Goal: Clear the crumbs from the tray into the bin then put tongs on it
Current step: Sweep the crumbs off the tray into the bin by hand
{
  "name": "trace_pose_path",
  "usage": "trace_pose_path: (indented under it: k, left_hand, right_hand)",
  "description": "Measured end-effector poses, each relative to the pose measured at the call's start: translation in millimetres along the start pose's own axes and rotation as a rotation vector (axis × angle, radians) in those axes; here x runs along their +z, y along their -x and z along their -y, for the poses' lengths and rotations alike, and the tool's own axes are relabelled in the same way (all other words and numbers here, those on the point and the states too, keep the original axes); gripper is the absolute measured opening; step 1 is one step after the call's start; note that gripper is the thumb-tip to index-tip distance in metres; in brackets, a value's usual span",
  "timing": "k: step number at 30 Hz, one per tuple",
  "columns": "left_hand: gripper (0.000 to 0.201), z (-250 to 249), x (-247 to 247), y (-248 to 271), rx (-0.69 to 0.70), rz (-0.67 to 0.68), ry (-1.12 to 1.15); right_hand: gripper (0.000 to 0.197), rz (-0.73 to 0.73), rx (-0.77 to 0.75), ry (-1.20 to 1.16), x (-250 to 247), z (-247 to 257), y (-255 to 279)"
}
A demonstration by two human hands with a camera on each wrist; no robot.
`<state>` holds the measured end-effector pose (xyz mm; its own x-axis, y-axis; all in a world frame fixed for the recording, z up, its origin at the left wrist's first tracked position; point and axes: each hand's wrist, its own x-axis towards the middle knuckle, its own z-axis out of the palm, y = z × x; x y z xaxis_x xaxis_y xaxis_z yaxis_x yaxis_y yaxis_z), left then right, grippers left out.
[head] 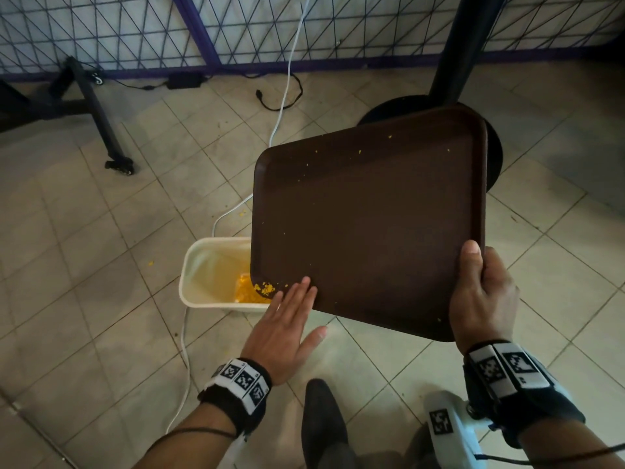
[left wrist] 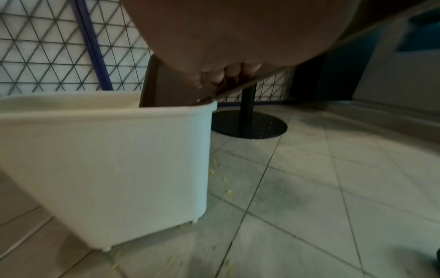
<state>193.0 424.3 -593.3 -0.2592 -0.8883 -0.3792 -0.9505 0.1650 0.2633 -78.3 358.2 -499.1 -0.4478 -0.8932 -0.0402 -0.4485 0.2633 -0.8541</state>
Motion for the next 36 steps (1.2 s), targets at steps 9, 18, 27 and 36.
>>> trace_pose_path:
  k: [9,18,27,36]
  left_hand:
    - [0.094,82.8,-8.2,-4.5,-0.215,0.101,-0.229]
    - [0.073,65.3,-34.2,-25.5,-0.188,-0.032,-0.142]
    - [0.095,87.4,-8.4,-2.8,-0.302,0.072,-0.239]
    - [0.087,68.1,-6.5,-10.6,-0.182,0.069,-0.198]
  right_hand:
    - [0.046,0.004,-0.016,-0.024,4.4,4.0,2.2]
    - [0.047,-0.004,-0.024,-0.012,1.3,6.1,1.6]
    - [0.047,-0.006,-0.017,-0.024,-0.7,5.6,0.8]
    - [0.047,-0.014,-0.012,-0.022,-0.2,7.8,1.3]
